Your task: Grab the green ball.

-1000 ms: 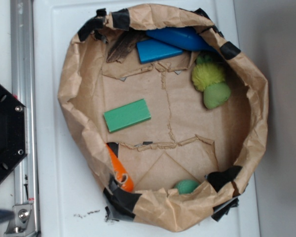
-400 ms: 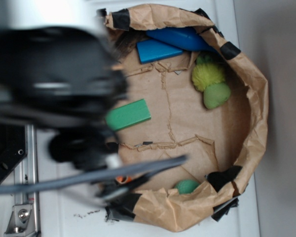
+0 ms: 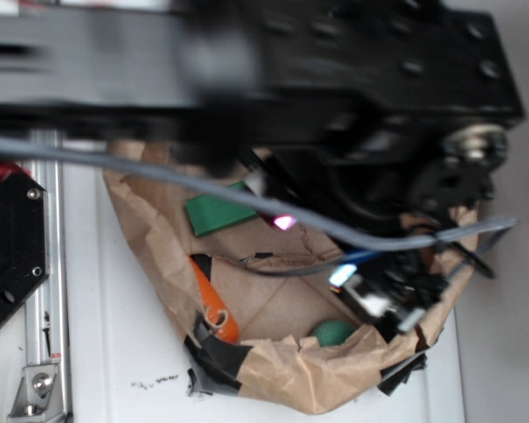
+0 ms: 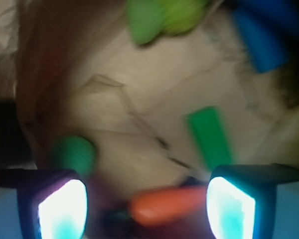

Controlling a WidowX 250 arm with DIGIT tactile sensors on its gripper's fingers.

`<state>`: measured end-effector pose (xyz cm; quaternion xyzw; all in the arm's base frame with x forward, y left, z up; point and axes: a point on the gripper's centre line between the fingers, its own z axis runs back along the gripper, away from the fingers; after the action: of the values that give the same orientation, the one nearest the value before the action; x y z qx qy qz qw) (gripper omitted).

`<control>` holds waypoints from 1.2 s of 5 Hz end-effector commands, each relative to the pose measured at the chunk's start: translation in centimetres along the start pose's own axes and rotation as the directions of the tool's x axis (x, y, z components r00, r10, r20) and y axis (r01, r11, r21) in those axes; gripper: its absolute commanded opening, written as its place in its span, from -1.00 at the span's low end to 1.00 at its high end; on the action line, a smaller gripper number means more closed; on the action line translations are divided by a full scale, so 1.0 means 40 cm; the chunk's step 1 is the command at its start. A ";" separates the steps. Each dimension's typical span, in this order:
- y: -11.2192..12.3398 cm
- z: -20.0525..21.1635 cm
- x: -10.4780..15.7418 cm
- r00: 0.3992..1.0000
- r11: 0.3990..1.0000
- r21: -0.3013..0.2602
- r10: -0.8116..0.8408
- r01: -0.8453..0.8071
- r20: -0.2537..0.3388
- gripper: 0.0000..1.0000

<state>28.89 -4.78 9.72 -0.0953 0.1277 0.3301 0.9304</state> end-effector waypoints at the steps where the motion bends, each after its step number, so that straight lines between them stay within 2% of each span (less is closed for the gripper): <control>1: -0.021 -0.071 -0.021 0.956 0.956 -0.053 0.284 -0.288 -0.072 1.00; 2: -0.055 -0.101 -0.069 0.946 0.946 -0.078 0.307 -0.315 -0.103 1.00; 3: -0.084 -0.151 -0.086 0.935 0.927 -0.162 0.308 -0.337 -0.177 1.00; 4: -0.106 -0.209 -0.146 0.902 0.906 -0.172 0.333 -0.386 -0.274 -1.00; 5: -0.090 -0.213 -0.150 0.917 0.908 -0.200 0.317 -0.367 -0.242 -1.00; 6: -0.073 -0.177 -0.119 0.936 0.906 -0.249 0.304 -0.342 -0.177 -1.00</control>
<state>26.26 -11.48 4.49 -0.2102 0.1634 0.4920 0.8289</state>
